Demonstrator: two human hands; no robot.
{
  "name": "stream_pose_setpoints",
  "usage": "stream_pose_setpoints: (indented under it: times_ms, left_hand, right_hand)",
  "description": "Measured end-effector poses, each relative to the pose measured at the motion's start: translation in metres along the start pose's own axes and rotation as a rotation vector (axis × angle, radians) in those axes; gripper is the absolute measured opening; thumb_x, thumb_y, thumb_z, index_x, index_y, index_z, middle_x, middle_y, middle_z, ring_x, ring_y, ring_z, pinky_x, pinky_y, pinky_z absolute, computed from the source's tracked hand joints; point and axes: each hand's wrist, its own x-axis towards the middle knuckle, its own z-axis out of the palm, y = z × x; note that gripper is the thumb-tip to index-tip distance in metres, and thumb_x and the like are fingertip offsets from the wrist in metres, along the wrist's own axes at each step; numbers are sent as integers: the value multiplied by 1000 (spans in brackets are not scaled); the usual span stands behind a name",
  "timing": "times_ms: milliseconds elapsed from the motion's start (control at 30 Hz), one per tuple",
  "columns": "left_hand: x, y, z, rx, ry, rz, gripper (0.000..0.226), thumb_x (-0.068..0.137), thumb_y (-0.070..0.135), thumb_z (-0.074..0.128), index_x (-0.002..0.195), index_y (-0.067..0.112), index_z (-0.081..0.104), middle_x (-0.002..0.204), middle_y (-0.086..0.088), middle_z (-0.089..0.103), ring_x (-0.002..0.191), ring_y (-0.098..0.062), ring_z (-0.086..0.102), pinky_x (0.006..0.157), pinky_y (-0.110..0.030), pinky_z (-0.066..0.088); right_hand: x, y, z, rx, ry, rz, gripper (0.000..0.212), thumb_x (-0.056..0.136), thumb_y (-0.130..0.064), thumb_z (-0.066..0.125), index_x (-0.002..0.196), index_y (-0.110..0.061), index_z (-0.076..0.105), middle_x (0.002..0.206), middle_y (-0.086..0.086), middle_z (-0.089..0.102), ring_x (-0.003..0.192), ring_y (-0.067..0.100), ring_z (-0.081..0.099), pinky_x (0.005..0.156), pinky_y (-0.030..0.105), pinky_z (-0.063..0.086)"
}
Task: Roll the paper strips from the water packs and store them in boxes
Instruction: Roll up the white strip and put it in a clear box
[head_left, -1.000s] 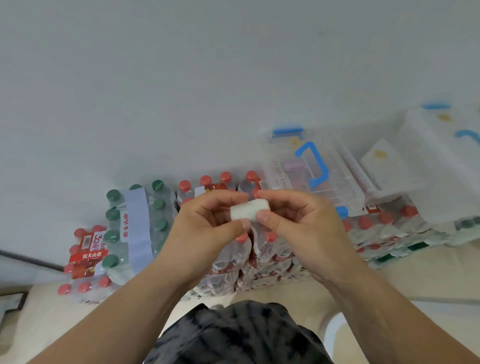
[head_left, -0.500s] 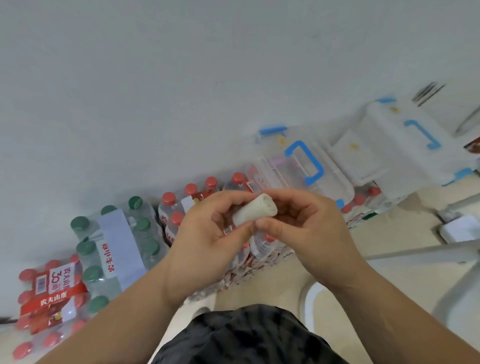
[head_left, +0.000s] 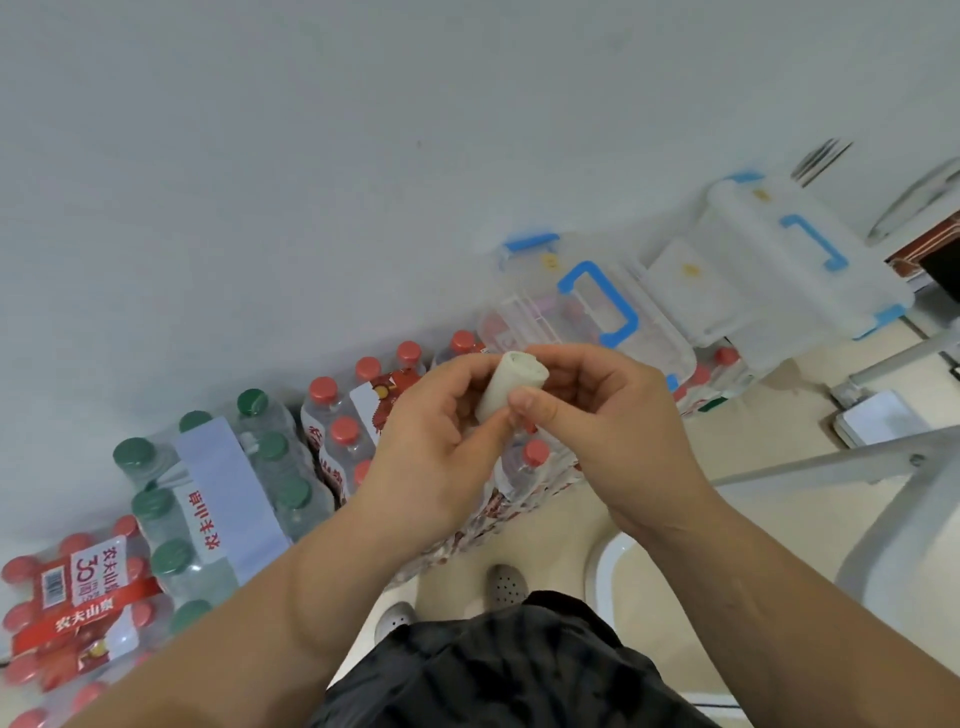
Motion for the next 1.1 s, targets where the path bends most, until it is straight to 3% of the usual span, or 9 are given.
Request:
stream_pose_setpoints:
  times_ms: [67,133,367,633,767,833,900,1000,1100]
  left_hand:
    - [3,5,8,-39,18,-7,24,93,14,67,116,18,67,105,1,74,99,-17,71,83,-27,56]
    - [7,8,15,-56,11,-4,23,91,13,68,114,16,66,104,0,74,98,-17,72,81,-25,55]
    - [36,9,43,82,-76,3,26,91,14,71,112,27,64,108,1,74,103,-22,71,90,-49,57]
    - [93,14,123,261,-134,-27,30,92,23,69,120,33,66,111,6,74,107,-18,70,94,-47,55]
    - [127,8,163,347,-114,-94,30,93,16,67,120,29,64,108,5,73,104,-17,69,94,-48,55]
    - [143,2,176,382,-41,-150,31,92,12,68,118,27,63,105,6,73,102,-14,69,95,-48,55]
    - [155,-4,185,445,22,-209,29,92,13,68,114,31,62,102,8,73,99,-12,69,93,-45,56]
    - [167,-6,193,657,28,-220,25,93,22,66,111,37,56,98,13,67,90,-5,64,83,-31,55]
    - [177,-5,201,781,-26,-155,25,97,20,58,115,34,49,96,14,59,85,0,55,72,-15,44]
  right_hand:
    - [2,-2,-5,19,-9,34,28,80,-11,81,108,-14,77,95,6,79,92,25,75,80,32,62]
    - [4,-3,-11,-14,-9,20,24,80,-13,81,104,-16,79,91,2,79,86,17,75,76,26,60]
    - [22,3,-55,-63,8,-28,13,79,-12,84,89,-16,77,73,-4,73,58,2,62,56,18,50]
    - [76,16,-150,-153,-54,-62,12,79,-25,86,85,-18,78,74,1,73,67,10,62,66,38,55]
    - [109,25,-207,-208,-163,-83,10,90,-33,74,91,-25,80,73,-16,71,66,-2,60,61,18,48]
    - [126,35,-234,-326,-169,-115,14,94,-35,67,98,-29,78,80,-23,70,75,-4,63,65,15,50]
    - [144,49,-258,-580,-156,-167,21,93,-42,67,109,-31,75,100,-23,69,95,-5,62,82,17,49]
    - [161,70,-281,-863,-225,-207,43,84,-51,74,122,-31,68,122,-15,63,114,5,56,93,18,39]
    - [169,86,-286,-920,-266,-264,53,75,-52,82,121,-29,72,131,-9,64,122,12,55,98,19,36]
